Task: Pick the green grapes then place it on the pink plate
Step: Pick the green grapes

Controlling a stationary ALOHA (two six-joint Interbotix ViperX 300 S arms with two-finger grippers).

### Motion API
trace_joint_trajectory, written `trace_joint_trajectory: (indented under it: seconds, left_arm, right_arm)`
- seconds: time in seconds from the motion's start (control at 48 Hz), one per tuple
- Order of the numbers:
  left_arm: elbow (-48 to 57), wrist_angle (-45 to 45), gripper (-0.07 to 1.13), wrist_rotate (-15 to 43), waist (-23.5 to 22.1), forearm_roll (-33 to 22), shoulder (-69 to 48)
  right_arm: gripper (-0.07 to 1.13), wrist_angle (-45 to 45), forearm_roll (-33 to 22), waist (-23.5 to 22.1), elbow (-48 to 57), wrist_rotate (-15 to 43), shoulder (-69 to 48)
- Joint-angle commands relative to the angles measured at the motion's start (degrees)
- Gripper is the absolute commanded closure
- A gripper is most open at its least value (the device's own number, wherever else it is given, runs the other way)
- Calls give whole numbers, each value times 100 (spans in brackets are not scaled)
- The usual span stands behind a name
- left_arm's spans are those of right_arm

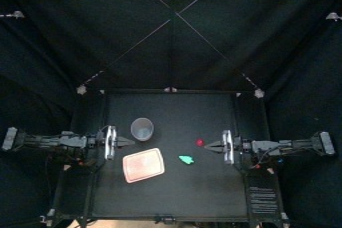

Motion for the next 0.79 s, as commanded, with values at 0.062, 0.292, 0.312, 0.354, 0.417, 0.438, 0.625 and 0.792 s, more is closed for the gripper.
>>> trace_joint_trajectory:
  seconds: [0.062, 0.292, 0.312, 0.354, 0.417, 0.438, 0.625, 0.792]
  left_arm:
    - [-264, 677, 94, -26, -26, -352, 53]
    - [-457, 1345, 94, 0, 9, -580, 53]
    - [-457, 1380, 94, 0, 9, -580, 53]
    - [-466, 1441, 94, 0, 18, -589, 53]
    - [-457, 1485, 94, -9, 53, -598, 53]
    - [-457, 1477, 94, -18, 62, -598, 53]
    - [-422, 1441, 94, 0, 79, -624, 53]
    - [-422, 1380, 94, 0, 88, -615, 44]
  right_arm:
    - [93, 325, 149, -26, -123, 88, 360]
    - [83, 1600, 272, -88, -809, 211, 1468]
    - [82, 1679, 281, -88, -870, 211, 1573]
    - [80, 1837, 299, -88, -993, 211, 1793]
    - [78, 2030, 316, -62, -1151, 211, 2118]
    - [77, 2083, 334, -44, -1204, 220, 2224]
    - [58, 2215, 756, -53, -1547, 220, 3164]
    - [21, 2206, 1292, -62, -1758, 220, 3797]
